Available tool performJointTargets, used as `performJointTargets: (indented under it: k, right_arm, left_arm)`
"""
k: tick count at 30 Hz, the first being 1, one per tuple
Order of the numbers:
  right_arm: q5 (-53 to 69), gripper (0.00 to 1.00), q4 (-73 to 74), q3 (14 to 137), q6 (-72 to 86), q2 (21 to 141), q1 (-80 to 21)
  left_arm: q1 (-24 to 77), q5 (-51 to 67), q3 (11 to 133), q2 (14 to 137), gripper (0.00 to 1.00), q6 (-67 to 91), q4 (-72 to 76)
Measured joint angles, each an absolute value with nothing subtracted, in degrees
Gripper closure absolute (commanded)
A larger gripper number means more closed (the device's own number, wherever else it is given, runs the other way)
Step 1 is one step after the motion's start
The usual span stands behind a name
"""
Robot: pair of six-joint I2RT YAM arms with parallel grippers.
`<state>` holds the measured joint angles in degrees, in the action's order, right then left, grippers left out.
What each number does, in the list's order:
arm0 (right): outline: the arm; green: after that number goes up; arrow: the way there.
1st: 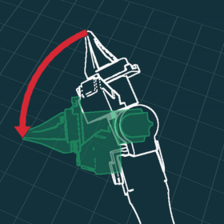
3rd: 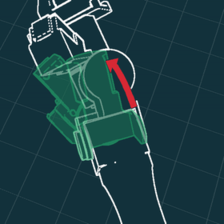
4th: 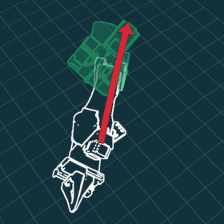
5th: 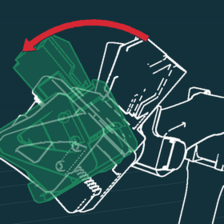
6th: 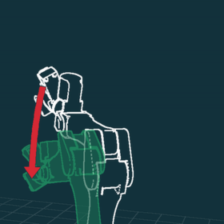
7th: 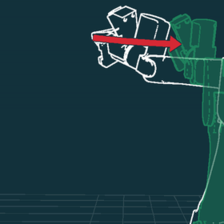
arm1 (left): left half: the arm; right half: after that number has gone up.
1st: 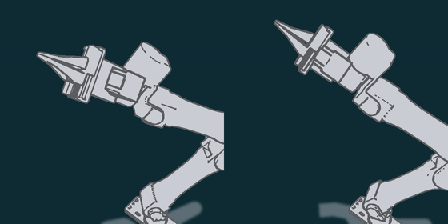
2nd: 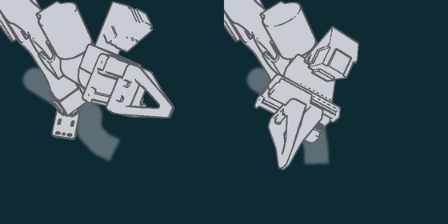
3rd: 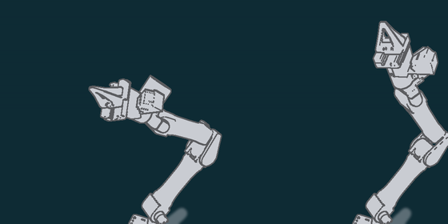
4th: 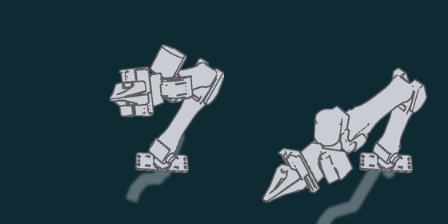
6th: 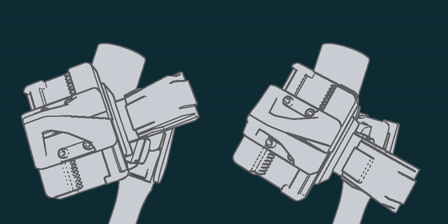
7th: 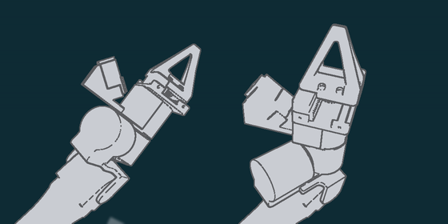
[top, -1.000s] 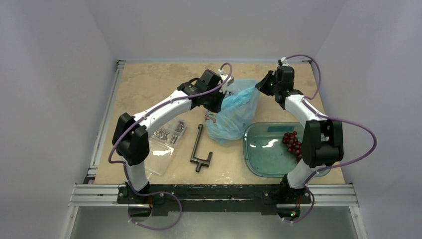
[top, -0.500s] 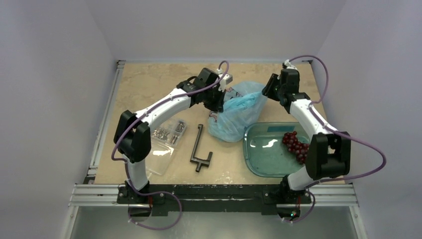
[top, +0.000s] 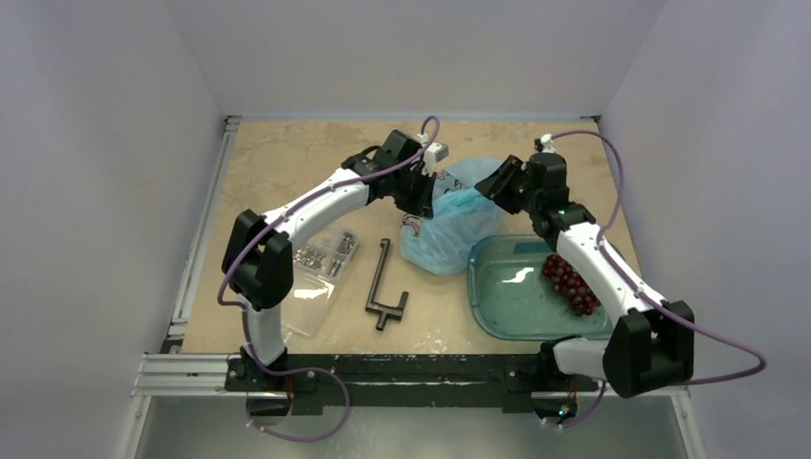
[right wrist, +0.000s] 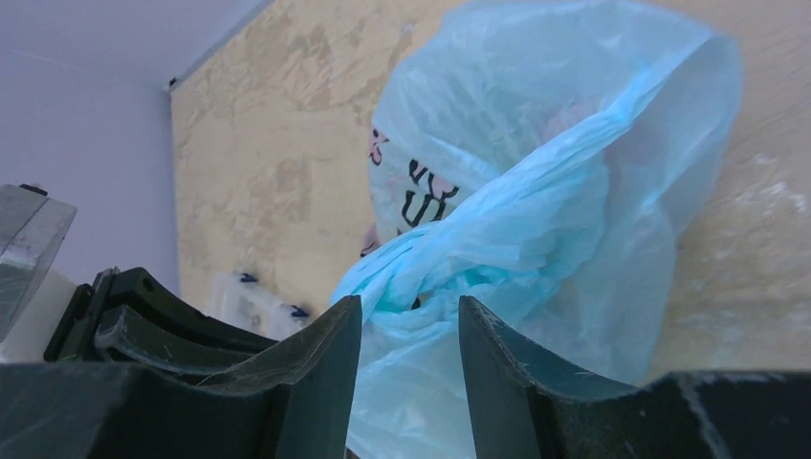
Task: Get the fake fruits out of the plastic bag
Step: Untie the plastic bag at the center of the board.
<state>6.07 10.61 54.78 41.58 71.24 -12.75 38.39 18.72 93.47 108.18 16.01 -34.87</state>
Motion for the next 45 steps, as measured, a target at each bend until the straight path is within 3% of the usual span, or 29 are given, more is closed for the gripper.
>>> performJointTargets:
  k: [13,24,38,45]
  right_arm:
    - [3.7,0.56,6.7,52.2,59.0,77.6,-18.2]
    - [2.1,0.63,2.3,50.5,63.2,80.4,-18.3]
    - [-1.0,0.65,-0.9,48.2,67.0,80.3,-18.3]
    - [-2.3,0.81,-1.1,48.2,67.9,80.3,-18.3]
  left_arm:
    - [38.4,20.2,93.5,108.6,1.00,17.9,-34.9]
    - [38.4,20.2,94.3,108.7,1.00,18.0,-35.5]
    - [38.4,20.2,95.0,108.8,1.00,18.1,-35.6]
    - [38.4,20.2,95.0,108.8,1.00,18.0,-35.7]
